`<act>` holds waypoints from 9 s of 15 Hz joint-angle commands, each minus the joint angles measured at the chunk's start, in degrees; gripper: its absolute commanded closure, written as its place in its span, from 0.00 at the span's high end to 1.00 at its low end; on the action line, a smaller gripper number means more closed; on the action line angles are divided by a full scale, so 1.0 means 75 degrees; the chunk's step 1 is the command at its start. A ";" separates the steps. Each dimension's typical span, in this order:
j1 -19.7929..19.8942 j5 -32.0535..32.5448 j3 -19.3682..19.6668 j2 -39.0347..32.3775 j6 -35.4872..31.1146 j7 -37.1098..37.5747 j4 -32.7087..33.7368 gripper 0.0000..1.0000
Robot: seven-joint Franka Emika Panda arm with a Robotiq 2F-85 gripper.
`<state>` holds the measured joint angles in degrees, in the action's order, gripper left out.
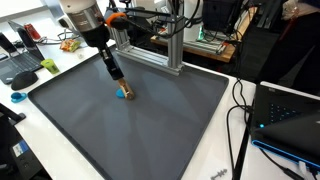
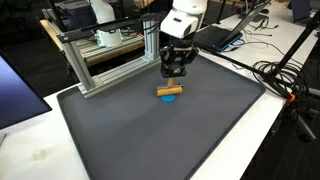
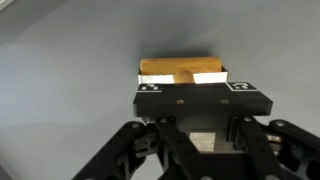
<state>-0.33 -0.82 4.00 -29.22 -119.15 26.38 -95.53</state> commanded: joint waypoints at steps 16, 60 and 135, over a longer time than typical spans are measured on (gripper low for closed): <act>-0.0034 -0.0088 0.0194 -0.0540 -0.0959 0.0425 0.0094 0.22; 0.0085 -0.0115 0.0114 -0.0644 -0.0665 -0.0501 0.0239 0.22; 0.0094 0.0342 0.0179 0.2831 -0.0328 -0.2081 -0.2621 0.22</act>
<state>0.60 0.51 5.80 -18.58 -116.42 9.30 -103.96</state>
